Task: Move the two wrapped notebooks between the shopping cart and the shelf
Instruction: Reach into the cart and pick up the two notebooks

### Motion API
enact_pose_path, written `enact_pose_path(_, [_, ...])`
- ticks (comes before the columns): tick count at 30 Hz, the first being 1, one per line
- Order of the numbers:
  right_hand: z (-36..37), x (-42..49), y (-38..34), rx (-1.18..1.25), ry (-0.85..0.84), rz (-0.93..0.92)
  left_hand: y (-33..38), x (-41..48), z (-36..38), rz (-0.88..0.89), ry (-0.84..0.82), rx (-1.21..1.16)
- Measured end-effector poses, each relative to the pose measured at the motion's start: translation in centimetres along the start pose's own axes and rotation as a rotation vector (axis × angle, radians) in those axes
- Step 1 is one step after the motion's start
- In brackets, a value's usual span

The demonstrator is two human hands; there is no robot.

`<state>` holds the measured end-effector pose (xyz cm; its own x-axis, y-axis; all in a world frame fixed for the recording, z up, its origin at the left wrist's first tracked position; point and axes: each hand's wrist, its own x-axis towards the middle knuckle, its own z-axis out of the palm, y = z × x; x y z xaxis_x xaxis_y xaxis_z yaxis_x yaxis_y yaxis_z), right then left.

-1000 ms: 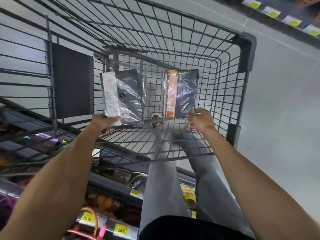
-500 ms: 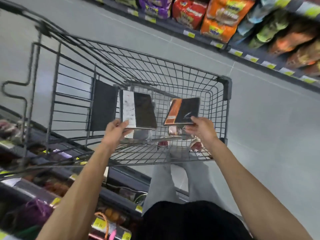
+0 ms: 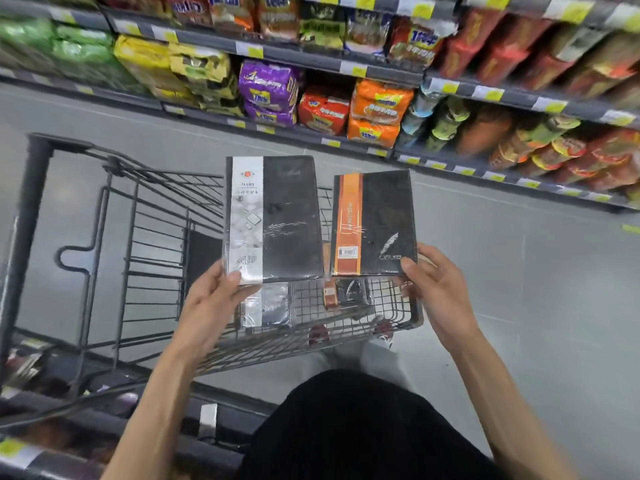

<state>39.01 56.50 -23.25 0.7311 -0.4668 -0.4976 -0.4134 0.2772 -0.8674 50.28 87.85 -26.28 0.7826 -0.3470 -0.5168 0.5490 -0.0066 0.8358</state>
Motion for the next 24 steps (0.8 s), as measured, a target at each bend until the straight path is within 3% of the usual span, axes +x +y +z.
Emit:
enact_pose_path(9, [-7.5, -4.7, -1.9, 0.256, 0.244, -0.172, 6.1, -0.1, 10.4, 0.203, -0.160, 0.108])
enact_pose_path(17, [-17.1, -7.5, -3.0, 0.381, 0.434, -0.343, 6.9, 0.6, 21.4, 0.115, -0.186, 0.144])
enact_pose_path(24, [-29.8, -8.4, -3.4, 0.353, 0.548, -0.358, 3.3, 1.7, 35.9, 0.138, -0.390, -0.001])
